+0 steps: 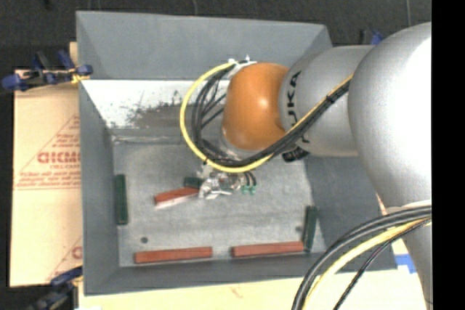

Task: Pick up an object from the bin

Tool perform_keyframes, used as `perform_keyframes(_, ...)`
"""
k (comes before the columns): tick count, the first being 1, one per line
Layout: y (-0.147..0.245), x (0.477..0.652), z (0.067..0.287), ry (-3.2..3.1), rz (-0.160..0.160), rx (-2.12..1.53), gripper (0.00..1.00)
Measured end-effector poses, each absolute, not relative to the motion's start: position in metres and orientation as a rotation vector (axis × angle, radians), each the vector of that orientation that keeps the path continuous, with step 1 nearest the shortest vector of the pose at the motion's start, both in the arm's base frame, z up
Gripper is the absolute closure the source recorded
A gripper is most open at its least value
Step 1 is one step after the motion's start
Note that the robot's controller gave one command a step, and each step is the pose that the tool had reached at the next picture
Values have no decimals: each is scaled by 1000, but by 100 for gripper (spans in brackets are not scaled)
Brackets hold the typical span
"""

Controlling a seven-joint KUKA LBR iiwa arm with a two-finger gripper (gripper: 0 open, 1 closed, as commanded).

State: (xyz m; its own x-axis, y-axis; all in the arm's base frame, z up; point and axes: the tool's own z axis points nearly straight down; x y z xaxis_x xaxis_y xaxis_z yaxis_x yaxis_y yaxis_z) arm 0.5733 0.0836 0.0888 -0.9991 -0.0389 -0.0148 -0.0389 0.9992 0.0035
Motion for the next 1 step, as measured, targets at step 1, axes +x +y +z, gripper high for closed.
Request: perform_keyframes(1, 102, 607, 218, 3135, 0, -93, 100)
